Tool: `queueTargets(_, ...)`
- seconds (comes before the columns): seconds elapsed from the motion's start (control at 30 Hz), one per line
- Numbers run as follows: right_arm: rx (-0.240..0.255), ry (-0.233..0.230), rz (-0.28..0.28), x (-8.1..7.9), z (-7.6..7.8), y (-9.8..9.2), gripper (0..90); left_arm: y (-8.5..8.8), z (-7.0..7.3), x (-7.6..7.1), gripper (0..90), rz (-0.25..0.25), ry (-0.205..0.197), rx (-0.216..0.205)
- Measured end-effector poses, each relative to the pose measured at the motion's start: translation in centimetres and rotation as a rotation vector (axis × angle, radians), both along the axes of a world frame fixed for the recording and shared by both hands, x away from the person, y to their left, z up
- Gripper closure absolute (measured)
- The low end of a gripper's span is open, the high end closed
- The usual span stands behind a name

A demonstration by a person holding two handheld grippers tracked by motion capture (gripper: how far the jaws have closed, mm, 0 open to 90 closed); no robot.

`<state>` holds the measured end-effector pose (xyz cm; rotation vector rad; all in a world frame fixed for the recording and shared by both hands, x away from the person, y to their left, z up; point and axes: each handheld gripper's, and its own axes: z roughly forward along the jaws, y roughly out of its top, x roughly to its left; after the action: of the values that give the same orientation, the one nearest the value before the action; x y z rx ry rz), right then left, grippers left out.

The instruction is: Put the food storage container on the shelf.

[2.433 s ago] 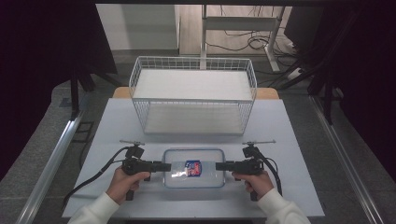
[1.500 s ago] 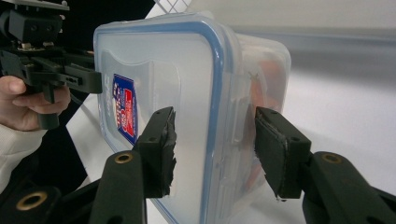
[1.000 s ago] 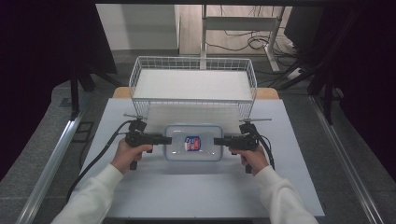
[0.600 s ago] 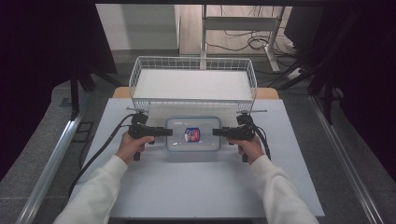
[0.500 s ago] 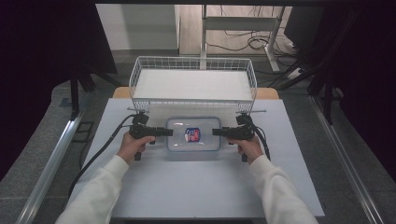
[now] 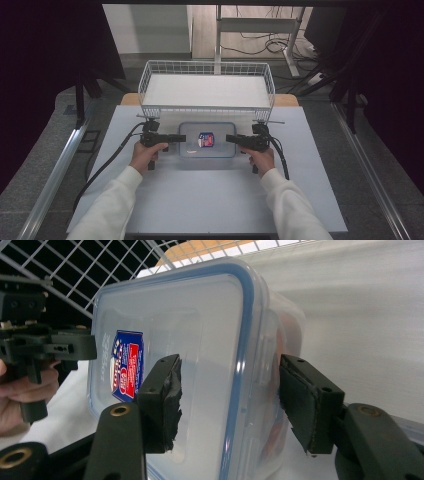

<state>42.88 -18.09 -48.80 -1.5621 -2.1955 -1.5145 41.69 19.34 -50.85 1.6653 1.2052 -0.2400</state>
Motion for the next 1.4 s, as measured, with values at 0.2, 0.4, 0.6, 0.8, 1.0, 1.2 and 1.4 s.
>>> queueTargets(0.2,0.008,-0.002,-0.032,0.2,-0.4,0.3,40.9,0.1,-0.4,0.3,47.0,0.019,0.016,-0.024)
queueTargets(0.4,0.045,0.017,-0.058,0.5,-0.8,0.2,40.5,0.0,-0.7,0.6,45.9,0.019,0.007,-0.038)
queueTargets(0.6,0.033,0.008,-0.061,0.4,-0.8,0.4,38.3,-0.1,-0.7,0.3,44.8,0.040,-0.011,-0.029)
queueTargets(0.8,-0.054,-0.063,-0.089,-0.5,-0.3,0.5,29.5,0.2,0.6,-0.8,36.1,0.075,-0.089,0.030)
queueTargets(1.0,-0.152,-0.167,-0.050,-2.8,1.2,0.1,31.1,0.9,2.2,-3.0,33.9,0.057,-0.158,0.087)
queueTargets(1.2,-0.240,-0.247,0.029,-5.9,2.3,-0.5,39.7,1.3,3.0,-5.7,33.3,0.025,-0.200,0.146)
queueTargets(1.4,-0.289,-0.291,0.086,-9.0,2.4,-0.6,46.0,0.8,2.9,-8.8,31.5,-0.004,-0.232,0.242)
